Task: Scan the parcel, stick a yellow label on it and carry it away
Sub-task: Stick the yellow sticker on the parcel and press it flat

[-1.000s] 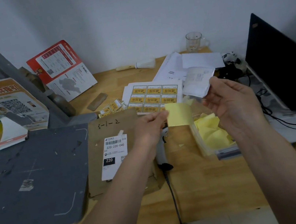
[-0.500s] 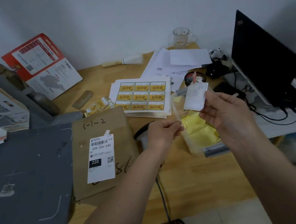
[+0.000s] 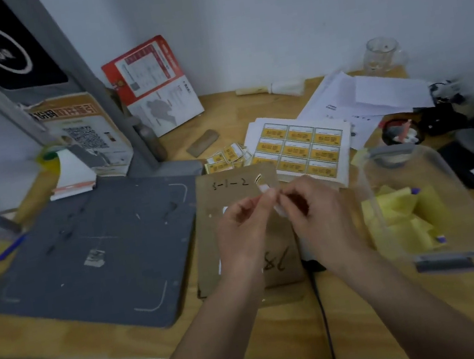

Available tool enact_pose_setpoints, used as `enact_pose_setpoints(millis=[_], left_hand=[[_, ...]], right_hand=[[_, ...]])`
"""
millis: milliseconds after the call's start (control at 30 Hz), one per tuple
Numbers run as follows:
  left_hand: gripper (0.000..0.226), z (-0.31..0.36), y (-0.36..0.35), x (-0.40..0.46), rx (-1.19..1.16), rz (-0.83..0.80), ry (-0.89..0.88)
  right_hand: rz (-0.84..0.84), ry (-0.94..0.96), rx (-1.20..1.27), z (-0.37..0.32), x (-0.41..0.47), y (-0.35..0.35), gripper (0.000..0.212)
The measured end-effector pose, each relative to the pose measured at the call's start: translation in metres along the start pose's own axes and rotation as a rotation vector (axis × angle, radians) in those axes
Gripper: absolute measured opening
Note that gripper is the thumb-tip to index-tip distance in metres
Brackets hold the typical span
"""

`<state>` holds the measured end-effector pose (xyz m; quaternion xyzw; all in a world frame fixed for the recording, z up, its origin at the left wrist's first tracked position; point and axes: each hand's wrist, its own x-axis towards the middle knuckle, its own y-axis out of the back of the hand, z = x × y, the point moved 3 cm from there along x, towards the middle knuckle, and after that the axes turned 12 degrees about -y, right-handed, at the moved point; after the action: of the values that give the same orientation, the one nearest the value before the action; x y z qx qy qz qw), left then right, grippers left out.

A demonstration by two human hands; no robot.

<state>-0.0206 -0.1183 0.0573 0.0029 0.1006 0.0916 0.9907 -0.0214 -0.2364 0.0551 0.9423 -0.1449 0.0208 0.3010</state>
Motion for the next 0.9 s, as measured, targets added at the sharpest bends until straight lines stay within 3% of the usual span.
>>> enact_pose_setpoints(millis=[100,200,467,567,733,833,900], left_hand=[[0.020,-0.003,0.024,0.011,-0.025,0.009,0.053],[0.024,-0.003,0.040,0.023,-0.121,0.027,0.090],[0.013,-0.001,0.061,0.063,-0.212,0.016,0.086],[0.014,0.000,0.072,0.081,-0.111,0.036,-0.028],[0.007,0.003,0.084,0.113,-0.052,0.031,-0.013],[0.006,-0.002,0.082,0.124,0.000,-0.031,0.002],[0.007,-0.007,0.079,0.130,0.037,-0.074,0.003]], right_hand=[[0.039,0.175,-0.215,-0.018,-0.001,-0.027,0.005],[0.054,0.249,-0.275,-0.031,0.004,-0.047,0.006],[0.047,0.241,-0.302,-0.057,0.021,-0.075,0.014],[-0.033,0.208,-0.202,-0.065,0.021,-0.076,0.012],[0.080,-0.221,-0.031,-0.052,0.043,-0.057,0.031],[-0.014,-0.437,-0.014,-0.039,0.060,-0.062,0.052],[-0.084,-0.504,-0.013,-0.029,0.067,-0.073,0.048]])
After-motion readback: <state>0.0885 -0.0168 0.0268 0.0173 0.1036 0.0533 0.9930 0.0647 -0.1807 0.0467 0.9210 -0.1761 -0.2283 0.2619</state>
